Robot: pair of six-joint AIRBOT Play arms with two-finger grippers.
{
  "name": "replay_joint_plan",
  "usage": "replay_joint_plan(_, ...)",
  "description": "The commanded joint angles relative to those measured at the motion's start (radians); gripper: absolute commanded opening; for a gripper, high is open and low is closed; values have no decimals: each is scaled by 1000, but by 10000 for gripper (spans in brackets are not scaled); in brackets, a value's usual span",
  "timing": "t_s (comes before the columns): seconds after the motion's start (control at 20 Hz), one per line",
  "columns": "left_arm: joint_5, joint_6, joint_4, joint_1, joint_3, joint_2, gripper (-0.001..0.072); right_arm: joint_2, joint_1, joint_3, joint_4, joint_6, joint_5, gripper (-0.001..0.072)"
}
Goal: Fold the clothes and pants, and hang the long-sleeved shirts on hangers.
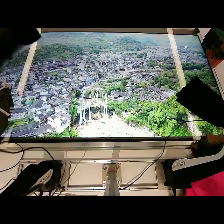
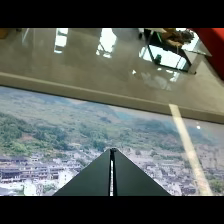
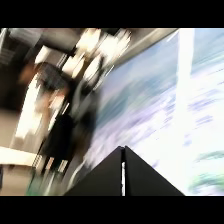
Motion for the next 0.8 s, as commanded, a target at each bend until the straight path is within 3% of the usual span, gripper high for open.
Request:
replay_joint_plan(0.0,-144,30,-3,11,57,82,9,5,222,1,26,-4,-14,23)
replay_joint_plan(0.3,-181,29,-8,11,57,172,10,5,338,0,-15,-7,-44,27)
replay_joint_plan(0.75,-194,29,-7,11,55,193,10,5,343,0,-15,-7,-46,27)
